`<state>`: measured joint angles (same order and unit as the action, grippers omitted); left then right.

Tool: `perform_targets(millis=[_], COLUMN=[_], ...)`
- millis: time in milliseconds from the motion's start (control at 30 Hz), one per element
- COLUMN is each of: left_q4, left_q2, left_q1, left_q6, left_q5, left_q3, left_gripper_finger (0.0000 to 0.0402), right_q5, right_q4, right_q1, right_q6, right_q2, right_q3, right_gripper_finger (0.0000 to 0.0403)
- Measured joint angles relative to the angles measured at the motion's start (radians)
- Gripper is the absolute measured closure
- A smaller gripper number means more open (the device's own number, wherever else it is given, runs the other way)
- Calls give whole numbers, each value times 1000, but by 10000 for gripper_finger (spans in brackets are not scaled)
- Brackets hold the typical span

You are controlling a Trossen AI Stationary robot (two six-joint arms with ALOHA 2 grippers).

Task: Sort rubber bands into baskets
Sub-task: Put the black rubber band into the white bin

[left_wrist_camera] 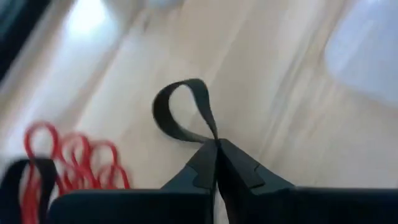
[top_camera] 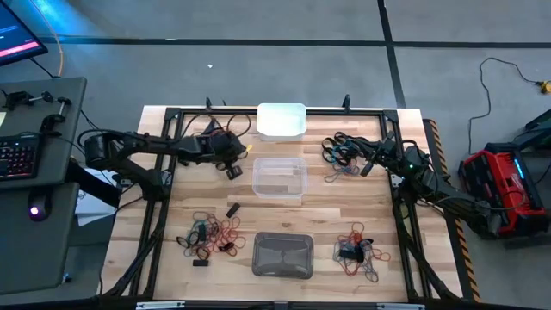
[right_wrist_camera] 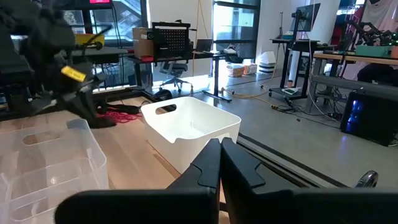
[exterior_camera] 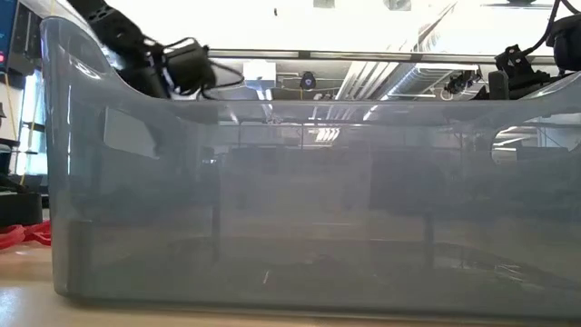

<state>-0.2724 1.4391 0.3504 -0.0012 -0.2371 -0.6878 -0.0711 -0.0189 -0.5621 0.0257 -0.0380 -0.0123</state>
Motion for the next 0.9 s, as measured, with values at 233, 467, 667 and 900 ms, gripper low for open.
perform_targets(millis=[233,467,667,900], left_q4=[-2,47,67,77], left_q2=[-1,-2,34,188], left_q1=[9,44,77,104], left_q6=[88,193,230,271], left_q5=[3,-19,1,73], left_q3=[-186,-337,-429,-559], left_gripper_finger=[400,401,401,401], right_q5=[0,0,0,0], right_q4=[0,0,0,0], right_q1=[0,0,0,0], right_q6=[0,0,0,0], right_q2=[0,0,0,0], right_q3=[0,0,0,0], right_gripper_finger=[402,402,402,402])
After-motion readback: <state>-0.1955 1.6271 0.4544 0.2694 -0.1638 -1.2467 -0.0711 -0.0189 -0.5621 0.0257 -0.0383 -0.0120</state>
